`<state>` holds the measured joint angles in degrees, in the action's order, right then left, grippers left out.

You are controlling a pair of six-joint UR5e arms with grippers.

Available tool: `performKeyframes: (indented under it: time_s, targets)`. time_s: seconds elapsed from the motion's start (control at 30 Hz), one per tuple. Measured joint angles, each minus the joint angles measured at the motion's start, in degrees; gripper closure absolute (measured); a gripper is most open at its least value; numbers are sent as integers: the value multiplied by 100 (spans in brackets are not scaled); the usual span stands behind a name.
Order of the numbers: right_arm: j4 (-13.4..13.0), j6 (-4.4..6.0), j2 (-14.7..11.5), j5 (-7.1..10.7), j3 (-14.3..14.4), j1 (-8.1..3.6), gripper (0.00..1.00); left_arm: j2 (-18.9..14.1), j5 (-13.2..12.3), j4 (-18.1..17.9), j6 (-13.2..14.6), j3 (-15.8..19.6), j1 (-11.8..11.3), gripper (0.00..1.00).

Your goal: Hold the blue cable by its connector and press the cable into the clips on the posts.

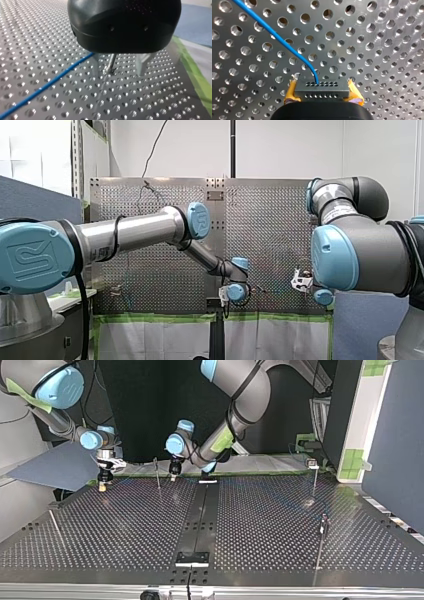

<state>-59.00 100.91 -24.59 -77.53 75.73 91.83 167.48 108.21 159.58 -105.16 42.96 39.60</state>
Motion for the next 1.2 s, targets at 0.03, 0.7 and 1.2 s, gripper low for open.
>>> performKeyframes:
  time_s: [0.03, 0.7, 1.2]
  targets:
    - [1, 0, 2, 0, 0, 2, 100, -3, -8, 20, 38, 9, 12, 0]
    - [42, -31, 18, -7, 0, 75, 100, -632, -642, 253, 546, 696, 194, 0]
    - [161, -49, 22, -26, 0, 118, 100, -652, -817, 325, 638, 910, 259, 0]
